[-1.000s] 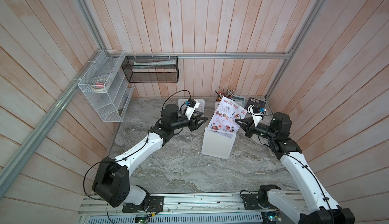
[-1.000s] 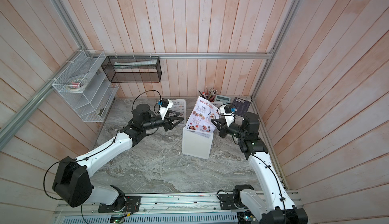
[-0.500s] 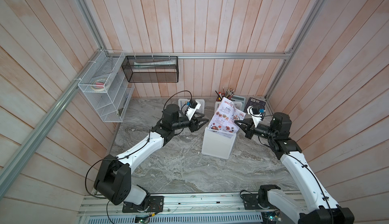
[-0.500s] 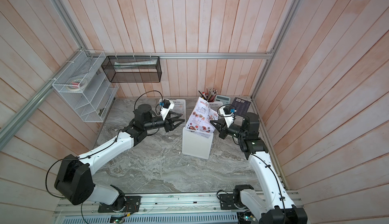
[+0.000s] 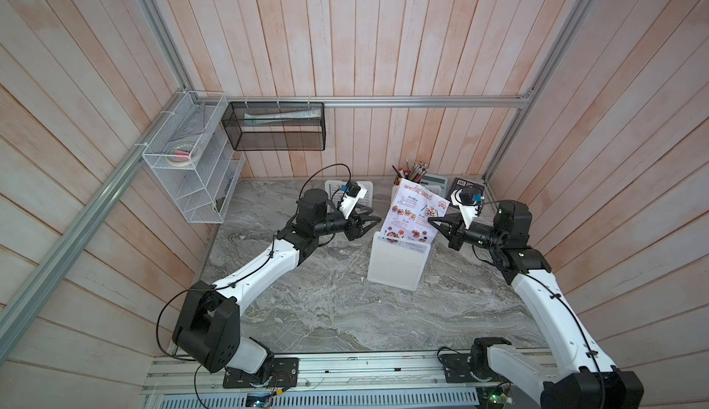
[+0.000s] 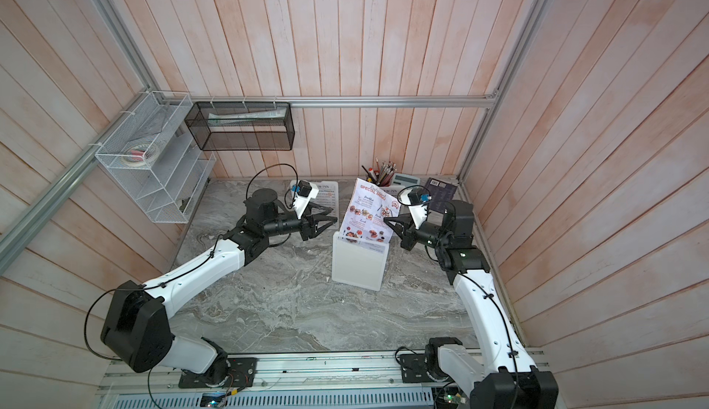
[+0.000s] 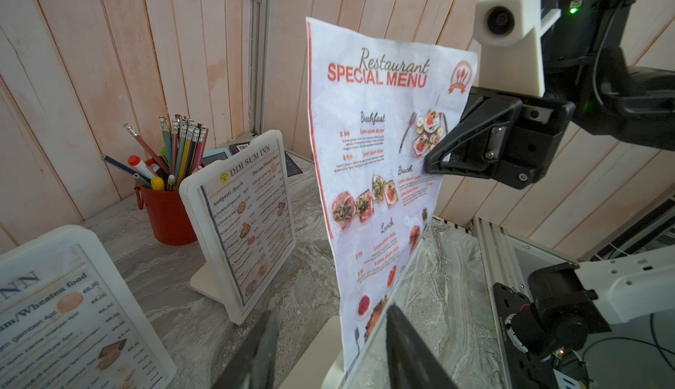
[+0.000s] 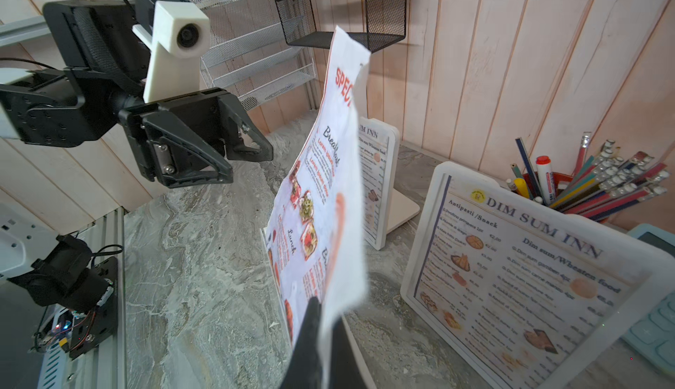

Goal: Insert the menus into the narrow rack
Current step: Insert the menu into the narrow rack.

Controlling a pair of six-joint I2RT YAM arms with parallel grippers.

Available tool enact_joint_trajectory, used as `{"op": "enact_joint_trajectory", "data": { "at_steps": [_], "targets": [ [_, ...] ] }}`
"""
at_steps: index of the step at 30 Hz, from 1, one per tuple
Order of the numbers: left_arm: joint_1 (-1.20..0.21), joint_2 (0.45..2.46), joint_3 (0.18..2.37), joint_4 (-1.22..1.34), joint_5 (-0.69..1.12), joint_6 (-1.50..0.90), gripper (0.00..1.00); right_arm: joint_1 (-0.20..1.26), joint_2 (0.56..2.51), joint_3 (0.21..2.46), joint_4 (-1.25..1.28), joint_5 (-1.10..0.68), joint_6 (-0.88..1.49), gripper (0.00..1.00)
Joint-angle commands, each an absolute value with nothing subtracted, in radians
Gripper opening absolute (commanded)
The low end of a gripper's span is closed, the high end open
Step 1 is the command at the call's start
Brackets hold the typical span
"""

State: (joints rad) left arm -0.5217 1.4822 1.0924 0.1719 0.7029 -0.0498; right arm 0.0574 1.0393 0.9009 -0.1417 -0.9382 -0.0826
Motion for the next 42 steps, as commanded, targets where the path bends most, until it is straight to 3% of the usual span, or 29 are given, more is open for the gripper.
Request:
{"op": "enact_joint_trajectory", "data": {
  "at_steps": [1,10,16,20,22,25,27,42],
  "targets": [
    [-0.520,1.498,1.117,0.174,0.729,-0.062,0.50,0.058,1.020,0.882,-0.130,-0.991,-0.082,0.00],
    [-0.520,1.506,1.116,0.192,0.770,-0.070,0.50,0.066,1.010,0.807,-0.035,-1.026,-0.022,0.00],
    [-0.521,1.511,1.119,0.203,0.835,-0.070,0.50,0.066,0.964,0.771,0.131,-1.030,0.097,0.30],
    [-0.521,1.509,1.123,0.212,0.887,-0.071,0.50,0.066,0.948,0.754,0.207,-0.976,0.162,0.36],
    [-0.521,1.505,1.122,0.220,0.907,-0.071,0.51,0.066,0.952,0.746,0.238,-0.990,0.182,0.29],
    [-0.523,1.506,1.122,0.241,0.923,-0.071,0.51,0.068,0.962,0.737,0.281,-1.012,0.216,0.07],
    [-0.524,1.515,1.131,0.245,0.923,-0.070,0.51,0.073,0.976,0.733,0.299,-1.031,0.221,0.00],
    [-0.557,1.614,1.204,0.253,0.892,-0.017,0.52,0.161,1.032,0.782,0.178,-0.976,0.115,0.00]
  ]
}}
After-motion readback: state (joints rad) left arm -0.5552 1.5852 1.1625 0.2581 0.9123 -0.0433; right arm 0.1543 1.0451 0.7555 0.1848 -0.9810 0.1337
